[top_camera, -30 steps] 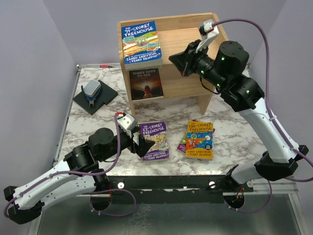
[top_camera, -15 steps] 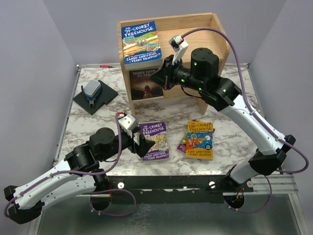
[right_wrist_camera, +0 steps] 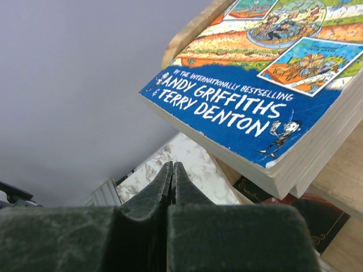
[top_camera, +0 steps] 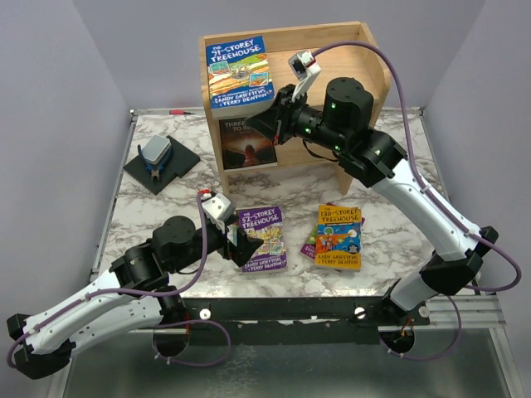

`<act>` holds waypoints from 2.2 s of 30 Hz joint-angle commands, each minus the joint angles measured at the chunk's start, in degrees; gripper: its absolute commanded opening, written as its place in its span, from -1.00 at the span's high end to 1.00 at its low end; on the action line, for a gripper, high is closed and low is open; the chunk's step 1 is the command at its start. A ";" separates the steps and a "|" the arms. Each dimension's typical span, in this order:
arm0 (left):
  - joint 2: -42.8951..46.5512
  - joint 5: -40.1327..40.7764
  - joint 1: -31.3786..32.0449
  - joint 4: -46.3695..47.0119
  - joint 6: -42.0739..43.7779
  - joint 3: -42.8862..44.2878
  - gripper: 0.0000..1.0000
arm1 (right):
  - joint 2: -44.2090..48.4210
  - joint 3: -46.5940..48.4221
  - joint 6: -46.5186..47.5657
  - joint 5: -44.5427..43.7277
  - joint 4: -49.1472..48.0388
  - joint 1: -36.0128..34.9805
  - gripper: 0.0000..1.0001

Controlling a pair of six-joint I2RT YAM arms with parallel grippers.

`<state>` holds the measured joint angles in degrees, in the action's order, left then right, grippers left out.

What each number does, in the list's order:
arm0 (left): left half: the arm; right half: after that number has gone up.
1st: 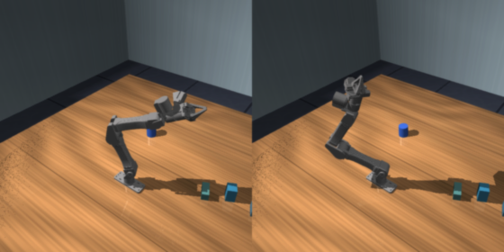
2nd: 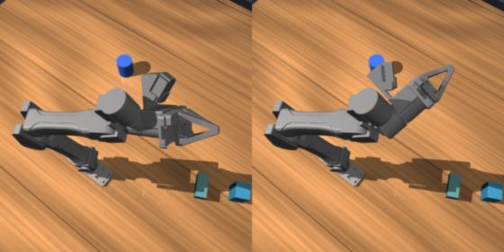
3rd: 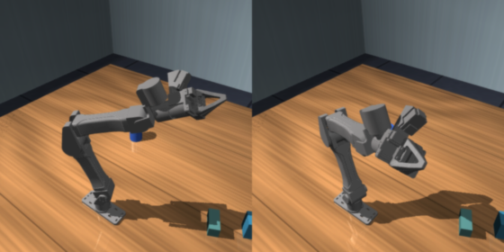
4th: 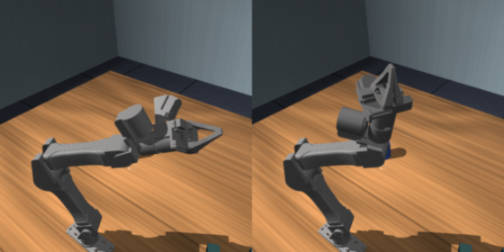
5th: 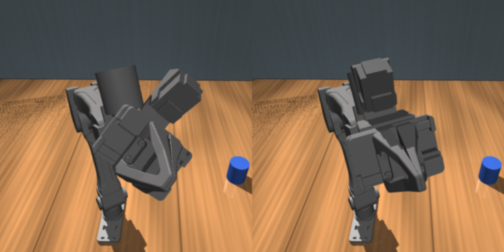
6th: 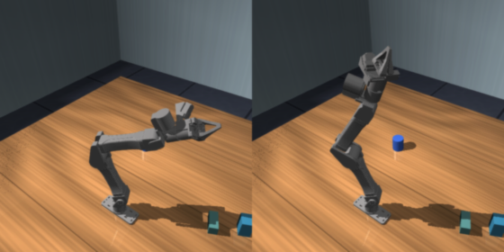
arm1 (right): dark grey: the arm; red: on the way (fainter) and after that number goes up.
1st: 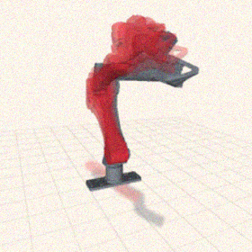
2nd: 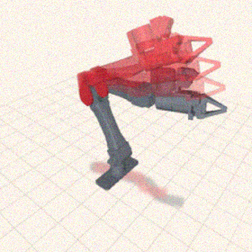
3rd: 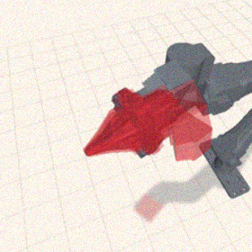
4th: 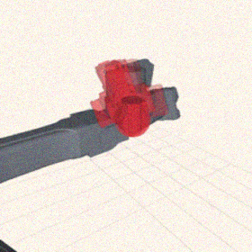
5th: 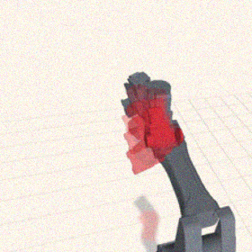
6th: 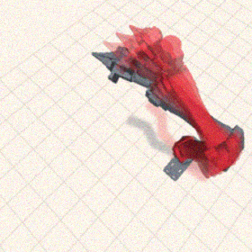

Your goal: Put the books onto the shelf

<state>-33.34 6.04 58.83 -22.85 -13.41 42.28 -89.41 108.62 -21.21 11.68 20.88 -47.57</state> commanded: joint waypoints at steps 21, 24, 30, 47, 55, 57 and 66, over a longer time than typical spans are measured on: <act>0.17 0.38 -0.29 -0.35 0.84 -0.45 -0.98 | -7.71 7.40 2.68 -7.47 -3.16 -0.33 0.99; -0.10 0.30 -0.30 -0.40 0.92 -0.33 -0.98 | -8.17 8.89 3.61 -8.54 -1.97 -0.33 0.99; -0.27 0.28 -0.28 -0.35 0.76 -0.38 -0.98 | -7.57 10.69 5.00 -7.72 2.08 -0.33 0.99; -0.81 0.02 -0.29 -0.35 0.76 -0.34 -0.98 | 3.74 5.10 9.14 -22.41 3.24 -0.31 0.94; -0.68 0.11 -0.32 -0.32 0.69 -0.35 -0.98 | -2.13 11.15 14.49 -33.49 2.60 -0.24 0.99; -0.62 0.19 -0.29 -0.35 0.67 -0.36 -0.98 | -3.95 12.51 16.07 -35.37 2.02 -0.24 0.99; -0.53 0.45 -0.29 -0.35 0.73 -0.39 -0.98 | -10.97 17.33 21.49 -38.02 -0.54 0.28 0.99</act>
<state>-34.20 6.04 58.83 -22.85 -13.39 42.28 -98.74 123.37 -3.27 -23.92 22.59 -47.86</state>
